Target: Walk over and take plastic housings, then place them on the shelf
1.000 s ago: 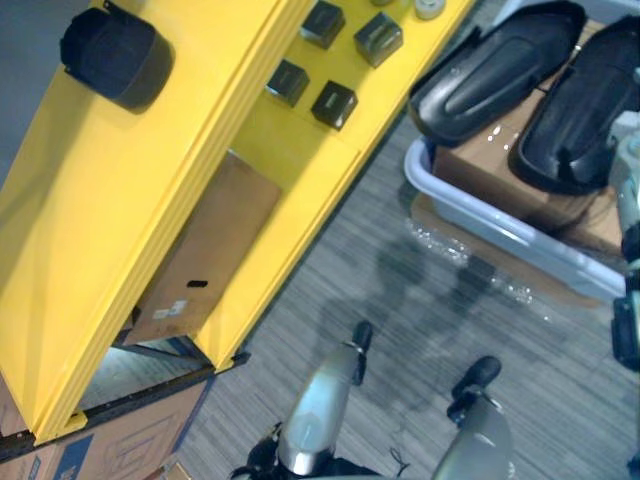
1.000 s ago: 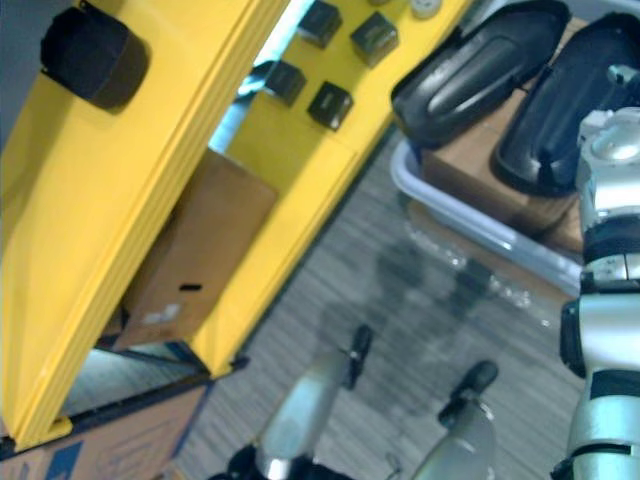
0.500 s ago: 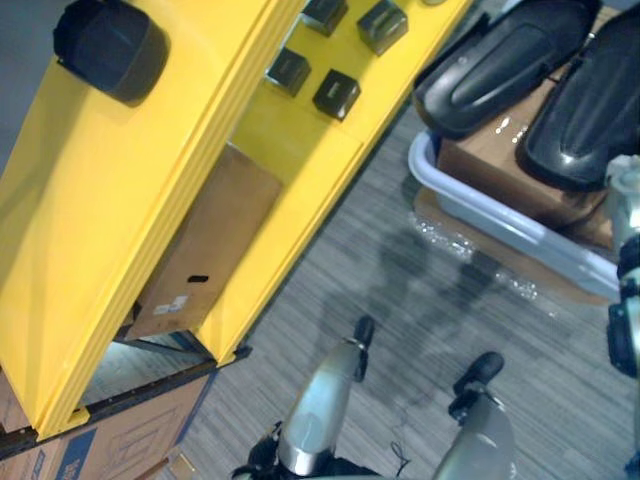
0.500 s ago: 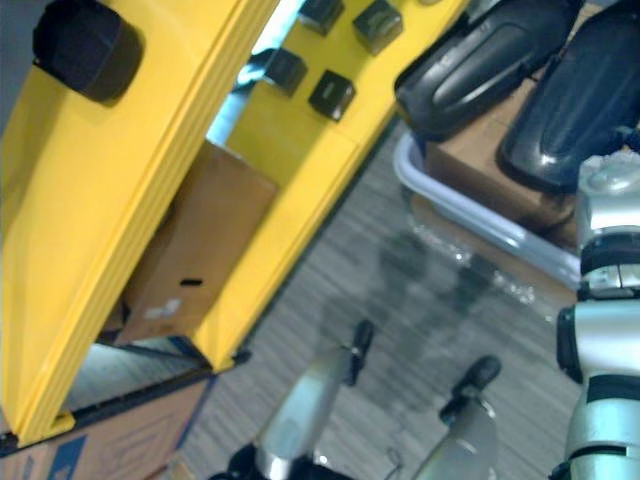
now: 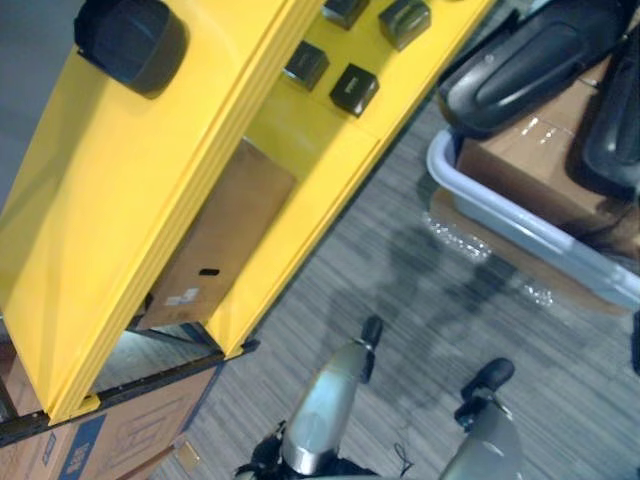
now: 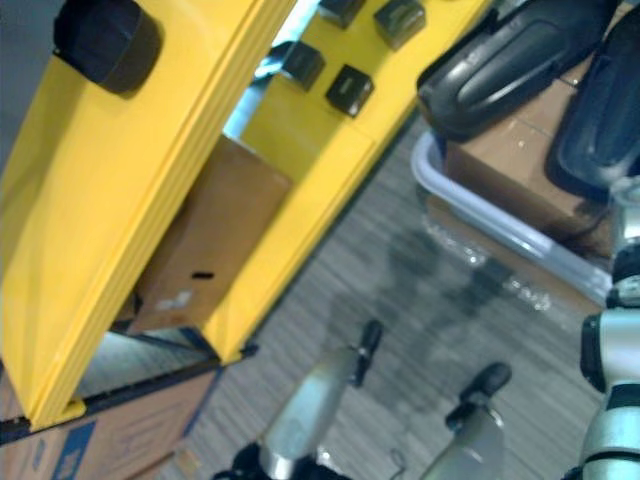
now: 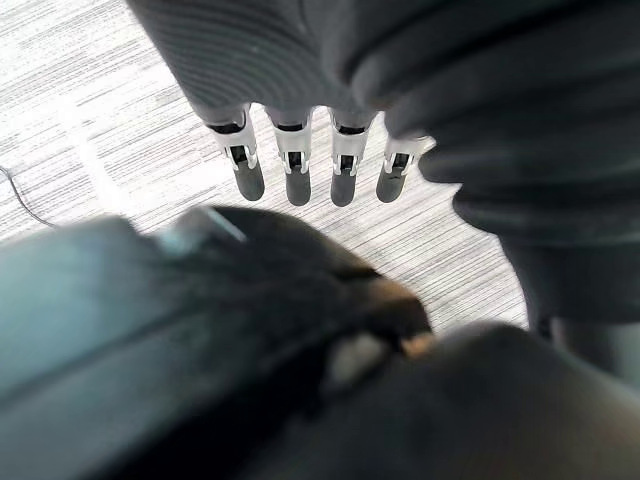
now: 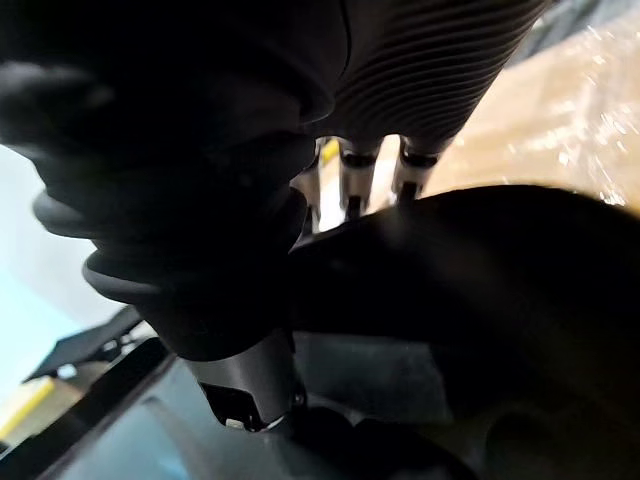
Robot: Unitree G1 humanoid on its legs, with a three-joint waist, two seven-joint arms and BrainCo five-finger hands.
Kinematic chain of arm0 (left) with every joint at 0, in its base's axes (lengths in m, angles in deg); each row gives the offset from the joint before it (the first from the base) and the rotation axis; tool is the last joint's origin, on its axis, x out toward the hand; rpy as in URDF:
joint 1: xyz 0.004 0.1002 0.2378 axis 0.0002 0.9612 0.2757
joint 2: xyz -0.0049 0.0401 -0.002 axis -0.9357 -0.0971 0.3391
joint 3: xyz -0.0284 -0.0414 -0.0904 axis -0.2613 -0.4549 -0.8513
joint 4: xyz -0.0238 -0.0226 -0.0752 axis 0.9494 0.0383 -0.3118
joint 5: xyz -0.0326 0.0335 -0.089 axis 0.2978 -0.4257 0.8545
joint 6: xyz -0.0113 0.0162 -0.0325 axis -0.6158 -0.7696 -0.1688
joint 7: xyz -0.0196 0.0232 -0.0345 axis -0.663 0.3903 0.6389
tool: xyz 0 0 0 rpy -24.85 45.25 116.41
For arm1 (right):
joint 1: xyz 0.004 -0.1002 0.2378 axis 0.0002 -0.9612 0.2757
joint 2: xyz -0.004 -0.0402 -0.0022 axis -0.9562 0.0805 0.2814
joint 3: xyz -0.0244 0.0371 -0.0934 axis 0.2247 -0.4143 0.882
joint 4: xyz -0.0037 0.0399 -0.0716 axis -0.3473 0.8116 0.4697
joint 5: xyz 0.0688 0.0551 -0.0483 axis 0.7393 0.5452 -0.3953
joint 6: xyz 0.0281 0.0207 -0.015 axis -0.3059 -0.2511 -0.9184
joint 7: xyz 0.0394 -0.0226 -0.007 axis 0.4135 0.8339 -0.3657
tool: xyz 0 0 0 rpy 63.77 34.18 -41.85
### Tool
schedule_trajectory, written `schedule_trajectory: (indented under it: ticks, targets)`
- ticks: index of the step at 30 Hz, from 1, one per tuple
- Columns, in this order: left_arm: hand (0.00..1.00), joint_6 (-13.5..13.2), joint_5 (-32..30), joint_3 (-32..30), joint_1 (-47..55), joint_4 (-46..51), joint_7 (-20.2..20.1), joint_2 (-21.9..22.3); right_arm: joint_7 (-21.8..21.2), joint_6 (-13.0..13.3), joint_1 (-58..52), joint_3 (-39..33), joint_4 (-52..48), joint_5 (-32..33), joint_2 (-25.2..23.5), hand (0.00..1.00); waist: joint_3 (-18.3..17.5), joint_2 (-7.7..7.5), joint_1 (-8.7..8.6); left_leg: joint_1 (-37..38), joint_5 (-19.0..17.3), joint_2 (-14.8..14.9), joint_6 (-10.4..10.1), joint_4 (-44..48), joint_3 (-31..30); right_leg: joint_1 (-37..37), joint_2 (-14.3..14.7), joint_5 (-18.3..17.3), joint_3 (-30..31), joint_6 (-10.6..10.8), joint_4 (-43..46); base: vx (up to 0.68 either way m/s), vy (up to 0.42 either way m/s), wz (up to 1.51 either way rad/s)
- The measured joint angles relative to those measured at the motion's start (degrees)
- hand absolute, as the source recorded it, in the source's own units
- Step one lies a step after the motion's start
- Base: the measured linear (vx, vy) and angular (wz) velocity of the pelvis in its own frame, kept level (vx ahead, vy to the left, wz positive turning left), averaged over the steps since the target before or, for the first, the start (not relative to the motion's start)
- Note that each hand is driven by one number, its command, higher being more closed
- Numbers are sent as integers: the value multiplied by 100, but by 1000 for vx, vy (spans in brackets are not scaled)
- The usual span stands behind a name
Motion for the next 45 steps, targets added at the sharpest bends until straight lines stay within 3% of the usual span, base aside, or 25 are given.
schedule_trajectory:
  ticks: [5,8,15,18,21,24,27,29,31,32,34,37,43,45]
  targets:
    - [0,-7,0,19,-12,12,-6,-2,-498,-519,124,220,219,-950,140,100,-2,2,51,24,9,1,-6,-3,-15,27,-1,1,-15,0,53,0,0,0]
    - [0,-5,-6,18,-12,19,-8,-2,-767,-673,141,410,349,-1315,83,100,-2,2,50,112,9,0,-6,-8,-33,138,-2,-3,-37,-5,54,2,5,2]
    - [0,12,-81,-83,37,265,42,-34,-1364,-693,134,631,526,-2029,-84,100,19,-27,6,323,10,3,-8,-46,-82,380,-18,-46,-142,-25,64,-7,8,5]
    - [0,21,-194,-181,87,547,256,-165,-1612,-537,130,648,513,-2234,-390,100,136,-185,-163,571,49,27,-53,-200,-66,522,-17,-110,-140,-38,116,4,-7,-1]
    - [0,-3,-713,-392,145,960,579,-306,-1649,-364,132,649,453,-2370,-560,100,269,-370,-296,743,110,62,-108,-358,-53,564,-11,-180,-142,-64,215,16,-49,-3]
    - [0,22,-995,-622,286,1649,1133,-484,-1637,-256,84,643,149,-2369,-792,100,471,-663,-457,1096,151,156,-165,-570,78,730,44,-206,-144,-106,229,23,-44,-21]
    - [0,293,-1248,-903,497,2441,1682,-552,-1458,-206,-163,496,-672,-2383,-879,100,600,-860,-709,1437,203,205,-195,-766,115,998,94,-214,-158,-120,162,16,-24,-10]
    - [0,674,-1425,-976,878,3259,1951,-688,-1287,-154,-451,52,-1415,-2551,-1025,100,617,-989,-864,1683,328,237,-236,-1057,173,1160,159,-195,-159,-134,-13,15,-31,-9]
    - [0,969,-1443,-1200,1191,3853,2123,-724,-1211,-153,-730,-184,-1888,-2704,-1190,100,606,-1074,-900,1852,397,302,-292,-1225,224,1261,245,-165,-154,-165,-110,25,-51,-11]
    - [0,1038,-1379,-1494,1323,4589,2184,-727,-1181,-154,-998,-331,-2216,-2829,-1278,100,605,-1098,-922,1980,455,366,-331,-1334,210,1402,324,-150,-184,-188,-198,7,-83,-2]
    - [0,998,-1418,-1715,1151,5936,2198,-737,-1163,-165,-1232,-495,-2555,-3012,-1526,100,570,-1176,-942,2096,569,428,-390,-1483,221,1500,407,-121,-197,-230,-284,-24,-76,3]
    - [0,993,-1653,-1746,364,7066,2095,-941,-1112,-160,-1546,-507,-3039,-3244,-2091,100,363,-1404,-1175,2139,671,497,-411,-1660,260,1538,520,4,-206,-290,-507,-42,-34,-10]
    - [0,1244,-1577,-1786,-390,7215,1699,-1265,-675,-102,-2090,-910,-3645,-3725,-2238,100,33,-1596,-1380,2516,711,522,-372,-1944,559,1862,663,324,-78,-251,-1088,-19,18,-21]
    - [0,1353,-1455,-1787,-725,7184,1535,-1450,-474,130,-2092,-1009,-3913,-3948,-2237,100,-104,-1637,-1423,2528,713,566,-376,-1945,675,1920,760,495,11,-265,-1341,2,-6,-26]
